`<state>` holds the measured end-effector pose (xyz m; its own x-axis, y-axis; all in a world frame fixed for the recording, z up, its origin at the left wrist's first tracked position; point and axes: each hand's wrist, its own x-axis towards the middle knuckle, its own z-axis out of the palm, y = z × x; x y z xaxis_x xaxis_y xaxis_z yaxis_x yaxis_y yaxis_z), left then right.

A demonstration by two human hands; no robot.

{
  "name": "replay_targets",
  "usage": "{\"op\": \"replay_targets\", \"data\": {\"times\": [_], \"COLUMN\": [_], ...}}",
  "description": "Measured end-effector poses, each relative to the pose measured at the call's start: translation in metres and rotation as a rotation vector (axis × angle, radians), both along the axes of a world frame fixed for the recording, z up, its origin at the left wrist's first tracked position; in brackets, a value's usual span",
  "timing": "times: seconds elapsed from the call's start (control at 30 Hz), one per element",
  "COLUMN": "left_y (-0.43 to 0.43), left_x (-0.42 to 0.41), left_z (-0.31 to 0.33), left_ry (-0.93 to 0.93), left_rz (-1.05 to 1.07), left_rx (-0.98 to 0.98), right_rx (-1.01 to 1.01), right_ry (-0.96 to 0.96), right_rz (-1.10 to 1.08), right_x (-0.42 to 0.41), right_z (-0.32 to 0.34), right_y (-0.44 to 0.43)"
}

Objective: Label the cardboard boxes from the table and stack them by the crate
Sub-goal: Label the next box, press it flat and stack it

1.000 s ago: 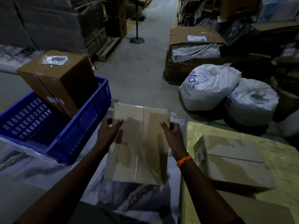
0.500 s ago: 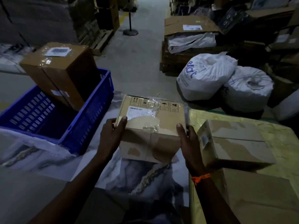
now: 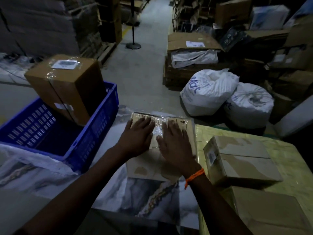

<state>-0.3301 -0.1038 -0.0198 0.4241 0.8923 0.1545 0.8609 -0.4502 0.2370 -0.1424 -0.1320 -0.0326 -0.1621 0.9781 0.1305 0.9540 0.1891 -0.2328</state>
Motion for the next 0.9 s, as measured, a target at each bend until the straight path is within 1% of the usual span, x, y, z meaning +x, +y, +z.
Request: {"op": "replay_targets", "data": {"times": [0.03, 0.1, 0.27, 0.47, 0.6, 0.7, 0.8, 0.9], "left_y": [0.004, 0.006, 0.006, -0.004, -0.009, -0.021, -0.034, -0.042], "left_x": [0.000, -0.001, 0.002, -0.002, -0.008, -0.016, -0.023, -0.024], "left_z": [-0.004, -0.006, -0.004, -0.002, 0.004, 0.005, 0.000, -0.009], "left_ry": [0.058, 0.092, 0.108, 0.100, 0.068, 0.088, 0.111, 0.081], "left_rz": [-0.016, -0.018, -0.011, -0.022, -0.054, -0.075, -0.070, -0.061], "left_rx": [-0.024, -0.033, -0.051, -0.036, -0.056, -0.042, -0.078, -0.066], "right_rx": [-0.019, -0.034, -0.094, -0.078, -0.155, -0.204, -0.171, -0.120], "right_ry": [-0.033, -0.055, -0.054, -0.073, -0.089, -0.101, -0.147, -0.140], "right_rz": [-0.010, -0.021, -0.008, -0.007, 0.035, 0.043, 0.043, 0.041], "right_x": [-0.003, -0.003, -0.001, -0.001, 0.004, 0.016, 0.026, 0.027], "right_z": [0.000, 0.003, 0.005, 0.005, 0.014, 0.018, 0.015, 0.009], "right_y": [0.002, 0.004, 0.007, -0.005, -0.005, -0.015, -0.032, -0.041]}}
